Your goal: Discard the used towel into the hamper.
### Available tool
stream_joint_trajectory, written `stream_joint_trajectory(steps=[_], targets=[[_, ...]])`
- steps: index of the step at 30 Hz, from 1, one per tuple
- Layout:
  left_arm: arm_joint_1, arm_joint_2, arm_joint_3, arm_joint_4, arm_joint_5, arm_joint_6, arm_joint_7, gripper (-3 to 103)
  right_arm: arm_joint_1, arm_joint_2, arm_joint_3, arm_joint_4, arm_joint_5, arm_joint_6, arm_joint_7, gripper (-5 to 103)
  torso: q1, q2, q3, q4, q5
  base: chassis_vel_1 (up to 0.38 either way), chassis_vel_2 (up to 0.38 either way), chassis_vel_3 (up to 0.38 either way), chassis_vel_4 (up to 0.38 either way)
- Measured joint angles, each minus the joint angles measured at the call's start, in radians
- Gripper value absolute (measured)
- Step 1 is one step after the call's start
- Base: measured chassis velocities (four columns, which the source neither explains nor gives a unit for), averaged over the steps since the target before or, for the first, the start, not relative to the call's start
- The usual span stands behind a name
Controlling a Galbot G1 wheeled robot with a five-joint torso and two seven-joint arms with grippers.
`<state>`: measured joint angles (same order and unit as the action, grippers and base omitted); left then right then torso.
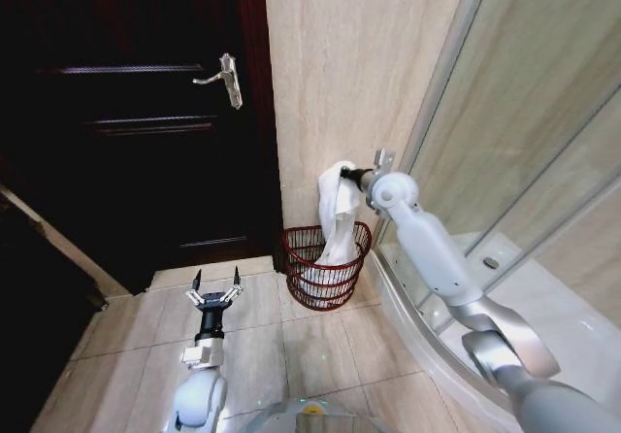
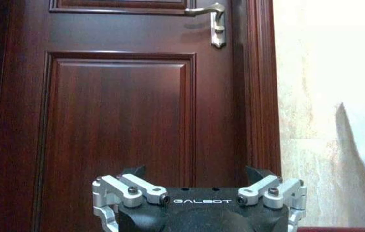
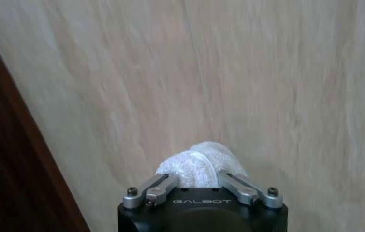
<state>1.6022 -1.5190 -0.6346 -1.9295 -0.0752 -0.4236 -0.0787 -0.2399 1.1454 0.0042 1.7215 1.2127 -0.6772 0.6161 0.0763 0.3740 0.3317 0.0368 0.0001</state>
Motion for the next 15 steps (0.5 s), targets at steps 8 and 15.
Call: stream_joint_trajectory(steps=[8,15], targets=[[-0.01,-0.014,0.02,0.013,0.017,0.005,-0.002,100,0.043,-0.019,-0.053,-0.049,0.198,-0.053,0.042,7,0.0,0.0,0.0,0.0002,-0.0001,0.0,0.0,0.0,0.0],[-0.013,-0.016,0.018,0.025,0.019,-0.002,-0.002,100,0.052,-0.008,-0.1,-0.15,0.221,-0.056,0.027,7,0.0,0.0,0.0,0.0002,-0.0001,0.0,0.0,0.0,0.0]])
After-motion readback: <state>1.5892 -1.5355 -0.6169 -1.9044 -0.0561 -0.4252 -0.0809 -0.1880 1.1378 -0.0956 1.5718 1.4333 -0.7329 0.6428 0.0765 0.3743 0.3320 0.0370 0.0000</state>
